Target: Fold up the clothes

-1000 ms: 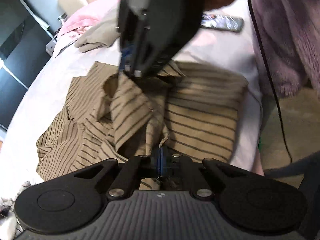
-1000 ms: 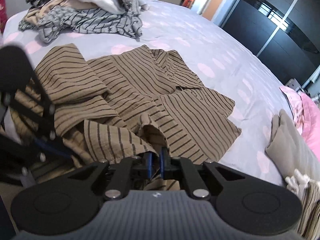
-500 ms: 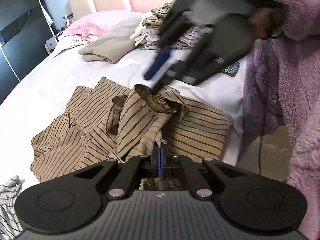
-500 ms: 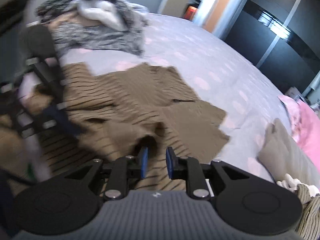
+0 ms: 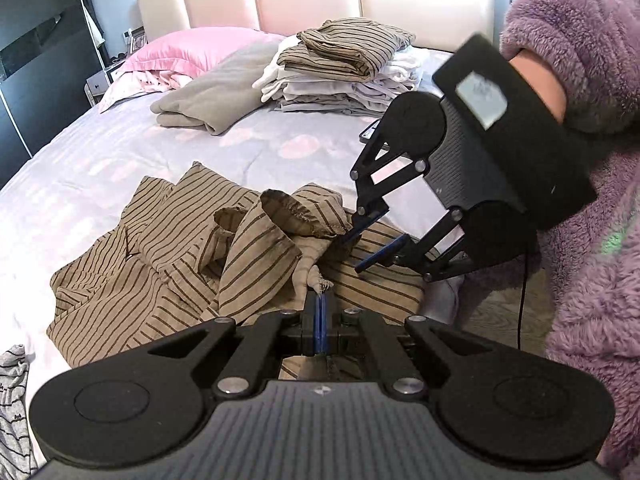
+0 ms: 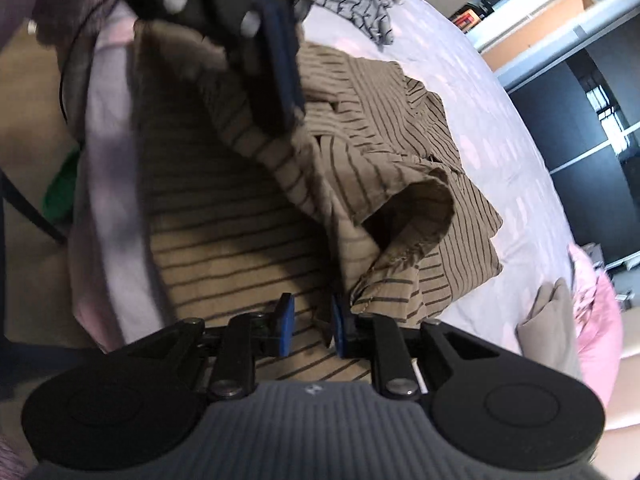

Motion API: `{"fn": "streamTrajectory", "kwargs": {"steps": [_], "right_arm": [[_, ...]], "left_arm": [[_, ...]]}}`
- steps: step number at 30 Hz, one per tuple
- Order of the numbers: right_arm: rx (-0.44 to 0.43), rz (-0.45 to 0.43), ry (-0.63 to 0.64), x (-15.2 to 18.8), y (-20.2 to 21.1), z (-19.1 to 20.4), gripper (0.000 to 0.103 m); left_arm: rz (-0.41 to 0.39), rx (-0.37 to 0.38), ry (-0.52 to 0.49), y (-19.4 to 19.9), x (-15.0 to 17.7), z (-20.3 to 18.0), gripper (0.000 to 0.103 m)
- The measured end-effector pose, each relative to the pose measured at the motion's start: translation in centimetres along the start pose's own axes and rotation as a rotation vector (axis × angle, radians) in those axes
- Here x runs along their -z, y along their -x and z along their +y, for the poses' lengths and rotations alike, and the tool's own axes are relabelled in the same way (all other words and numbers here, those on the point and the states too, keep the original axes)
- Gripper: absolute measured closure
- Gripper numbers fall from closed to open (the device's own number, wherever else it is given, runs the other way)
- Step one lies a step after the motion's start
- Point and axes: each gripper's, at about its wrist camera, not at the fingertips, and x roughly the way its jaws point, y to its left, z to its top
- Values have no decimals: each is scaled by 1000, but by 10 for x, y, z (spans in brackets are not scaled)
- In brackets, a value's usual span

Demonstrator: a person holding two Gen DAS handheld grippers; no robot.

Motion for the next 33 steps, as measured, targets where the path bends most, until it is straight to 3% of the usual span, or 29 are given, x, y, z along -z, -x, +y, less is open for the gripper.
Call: {"fn": "streamTrajectory", "kwargs": {"steps": [7,11,14,20,24,28,33], "right_arm": [[83,55,109,4,-26,17,82],[96,68,119,7,-34,19,102],[98,64,106,7,-25,16,102],[-22,46,69,8,21,-5,102],[-72,93,152,15,41,-17,102],[-147,142,205,27,41,-17,102],[-191,183,267,37,28,-1,102]], "left_arm": [[8,-3,8,-2,1,1,103],[5,-9,1,-1,0,-1,103],[12,-14,-2,0,1,-1,103],[20,5,-14,4,2,-2,103],[66,36,-62,0,7,-10,103],[115,74,-124,-11,18,-26,103],[192,106,-102,-32,34,-37,103]]}}
